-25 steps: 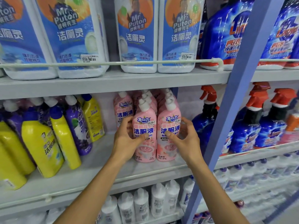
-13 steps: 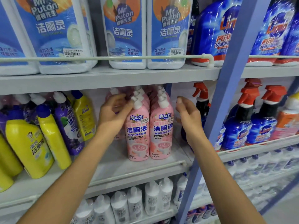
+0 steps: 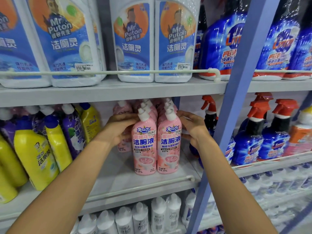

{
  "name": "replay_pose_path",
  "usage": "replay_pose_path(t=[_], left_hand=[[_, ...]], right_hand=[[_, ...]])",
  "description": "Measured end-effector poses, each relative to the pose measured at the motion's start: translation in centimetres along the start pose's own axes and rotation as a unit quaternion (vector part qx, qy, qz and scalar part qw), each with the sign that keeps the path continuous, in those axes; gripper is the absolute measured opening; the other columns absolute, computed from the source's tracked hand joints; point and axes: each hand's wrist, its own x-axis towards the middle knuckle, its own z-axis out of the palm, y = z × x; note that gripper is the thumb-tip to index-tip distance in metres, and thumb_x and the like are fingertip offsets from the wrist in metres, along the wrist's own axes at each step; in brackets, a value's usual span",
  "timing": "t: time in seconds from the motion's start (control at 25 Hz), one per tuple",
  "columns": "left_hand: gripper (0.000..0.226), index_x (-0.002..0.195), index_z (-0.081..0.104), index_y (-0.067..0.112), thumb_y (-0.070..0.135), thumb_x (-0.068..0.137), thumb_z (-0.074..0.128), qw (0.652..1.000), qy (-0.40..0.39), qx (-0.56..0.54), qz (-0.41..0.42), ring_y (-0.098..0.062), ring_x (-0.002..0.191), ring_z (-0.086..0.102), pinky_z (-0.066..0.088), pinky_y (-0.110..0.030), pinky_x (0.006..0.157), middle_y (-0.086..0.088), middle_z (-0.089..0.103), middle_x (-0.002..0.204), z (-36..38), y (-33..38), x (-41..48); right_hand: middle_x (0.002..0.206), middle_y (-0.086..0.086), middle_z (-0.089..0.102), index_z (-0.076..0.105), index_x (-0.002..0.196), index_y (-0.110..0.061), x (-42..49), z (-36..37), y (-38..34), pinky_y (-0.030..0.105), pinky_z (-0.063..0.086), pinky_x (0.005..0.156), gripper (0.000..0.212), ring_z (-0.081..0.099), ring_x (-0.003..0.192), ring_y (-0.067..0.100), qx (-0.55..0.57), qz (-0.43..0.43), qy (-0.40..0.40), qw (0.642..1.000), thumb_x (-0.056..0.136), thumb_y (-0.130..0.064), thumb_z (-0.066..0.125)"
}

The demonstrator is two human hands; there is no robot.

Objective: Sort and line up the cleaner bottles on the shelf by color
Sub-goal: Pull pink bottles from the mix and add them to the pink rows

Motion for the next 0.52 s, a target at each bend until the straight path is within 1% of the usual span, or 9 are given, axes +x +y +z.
replay_pose_path(t=[0.04,0.08,0.12,0.16,0.28,0.4,0.44,0.48,0.52], left_hand=[[0.016,0.103,0.079,0.019,0.008,0.093,0.072,1.0,0.001,0.001,-0.001,-0.019,0.074,0.065,0.054,-0.028,0.068,-0.002,0.077,0.081,0.1,-0.1,0.0],[0.016,0.103,0.079,0.019,0.008,0.093,0.072,1.0,0.003,0.001,-0.001,-0.019,0.073,0.065,0.054,-0.027,0.066,-0.002,0.077,0.081,0.0,0.0,-0.1],[0.017,0.105,0.079,0.018,0.008,0.093,0.072,1.0,0.004,0.0,0.0,-0.018,0.072,0.066,0.055,-0.027,0.063,-0.002,0.077,0.081,0.0,0.0,-0.1],[0.018,0.107,0.079,0.017,0.008,0.093,0.073,1.0,0.006,-0.001,0.003,-0.018,0.072,0.066,0.055,-0.025,0.058,-0.003,0.077,0.082,-0.1,-0.1,-0.1],[0.024,0.114,0.078,0.011,0.01,0.089,0.077,1.0,0.019,-0.003,0.012,-0.017,0.07,0.066,0.055,-0.023,0.051,-0.008,0.074,0.086,-0.5,-0.3,0.0],[0.023,0.111,0.079,0.014,0.014,0.088,0.08,1.0,0.022,0.004,0.009,-0.018,0.075,0.071,0.059,-0.028,0.058,-0.008,0.077,0.092,-0.9,-0.3,-0.1],[0.02,0.109,0.079,0.015,0.014,0.088,0.079,1.0,0.025,-0.001,0.009,-0.019,0.075,0.072,0.06,-0.029,0.06,-0.007,0.078,0.092,-1.0,-0.1,0.0],[0.018,0.106,0.079,0.015,0.014,0.089,0.079,0.999,0.031,-0.013,0.015,-0.02,0.076,0.073,0.061,-0.031,0.063,-0.008,0.078,0.093,-0.9,0.2,0.0],[0.016,0.105,0.079,0.015,0.014,0.089,0.079,0.998,0.042,-0.025,0.031,-0.022,0.078,0.074,0.063,-0.033,0.067,-0.01,0.079,0.095,-0.7,0.6,0.2]], right_hand=[[0.112,0.006,0.076,0.075,0.114,-0.016,-0.1,0.0,0.0,0.026,0.058,0.055,0.019,0.076,0.082,0.013,0.002,0.005,-0.003,1.0,0.096,-0.019,0.071],[0.108,0.007,0.074,0.074,0.115,-0.015,-0.2,0.0,-0.1,0.022,0.053,0.049,0.019,0.069,0.059,0.003,0.007,0.011,-0.008,1.0,0.097,-0.017,0.07],[0.102,0.008,0.072,0.074,0.116,-0.013,-0.2,0.0,-0.1,0.019,0.048,0.043,0.02,0.058,0.043,-0.002,0.014,0.016,-0.01,1.0,0.098,-0.014,0.068],[0.095,0.008,0.07,0.073,0.118,-0.011,-0.2,0.0,-0.1,0.017,0.044,0.04,0.021,0.052,0.035,-0.002,0.022,0.022,-0.012,0.999,0.098,-0.012,0.067],[0.08,0.005,0.065,0.073,0.119,-0.01,0.0,0.0,-0.2,0.017,0.043,0.039,0.023,0.05,0.033,-0.001,0.026,0.038,-0.03,0.998,0.098,-0.011,0.066],[0.086,0.011,0.069,0.075,0.113,-0.009,-0.1,0.2,-0.3,0.021,0.046,0.04,0.018,0.053,0.034,0.002,0.032,0.044,-0.027,0.998,0.097,-0.01,0.066],[0.089,0.012,0.071,0.076,0.107,-0.01,0.1,0.3,-0.4,0.023,0.05,0.043,0.014,0.057,0.039,0.004,0.046,0.038,-0.009,0.998,0.097,-0.008,0.067],[0.093,0.011,0.073,0.077,0.1,-0.012,0.5,0.4,-0.4,0.027,0.057,0.051,0.012,0.064,0.05,0.008,0.056,0.027,0.022,0.998,0.096,-0.007,0.067],[0.097,0.008,0.075,0.078,0.097,-0.014,1.2,0.4,-0.5,0.034,0.062,0.064,0.012,0.07,0.068,0.013,0.049,0.009,0.061,0.997,0.095,-0.008,0.068]])
